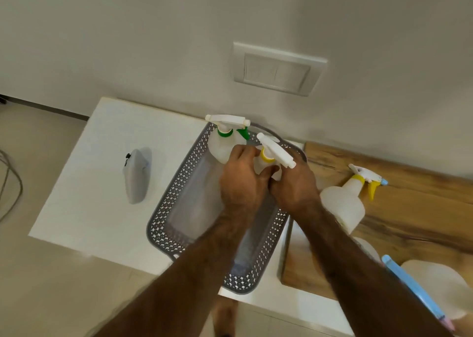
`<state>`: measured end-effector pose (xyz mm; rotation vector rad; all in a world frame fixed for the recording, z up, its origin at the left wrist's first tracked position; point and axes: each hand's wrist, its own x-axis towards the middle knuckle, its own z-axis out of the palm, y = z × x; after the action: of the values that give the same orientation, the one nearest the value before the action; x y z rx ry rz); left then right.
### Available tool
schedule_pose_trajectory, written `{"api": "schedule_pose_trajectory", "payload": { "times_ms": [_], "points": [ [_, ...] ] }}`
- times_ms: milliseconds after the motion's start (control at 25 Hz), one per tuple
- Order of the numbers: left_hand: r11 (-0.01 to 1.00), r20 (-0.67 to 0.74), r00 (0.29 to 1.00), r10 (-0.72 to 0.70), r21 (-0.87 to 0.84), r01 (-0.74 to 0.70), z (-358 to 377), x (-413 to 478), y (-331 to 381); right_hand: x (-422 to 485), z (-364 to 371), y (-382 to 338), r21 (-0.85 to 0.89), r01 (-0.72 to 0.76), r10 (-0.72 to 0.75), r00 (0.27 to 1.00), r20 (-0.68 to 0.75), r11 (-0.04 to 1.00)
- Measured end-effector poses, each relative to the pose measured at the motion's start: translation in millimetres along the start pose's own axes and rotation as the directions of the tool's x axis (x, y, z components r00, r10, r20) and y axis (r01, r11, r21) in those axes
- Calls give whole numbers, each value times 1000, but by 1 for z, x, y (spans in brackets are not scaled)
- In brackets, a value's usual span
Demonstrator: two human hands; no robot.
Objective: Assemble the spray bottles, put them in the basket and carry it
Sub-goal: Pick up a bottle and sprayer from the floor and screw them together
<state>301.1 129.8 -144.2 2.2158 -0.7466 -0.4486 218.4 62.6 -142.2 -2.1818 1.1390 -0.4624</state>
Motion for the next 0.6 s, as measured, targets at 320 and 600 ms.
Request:
{"api": "schedule_pose_trajectory", "payload": {
  "times_ms": [320,600],
  "points": [
    [1000,-20,1000,-6,-22,6,8,-7,-6,-4,-21,-1,-121,-147,168,966,195,982],
    [985,199,979,36,-174,-1,22,-101,40,-11,-100,36,-199,-698,692,713,-111,687]
  ]
}}
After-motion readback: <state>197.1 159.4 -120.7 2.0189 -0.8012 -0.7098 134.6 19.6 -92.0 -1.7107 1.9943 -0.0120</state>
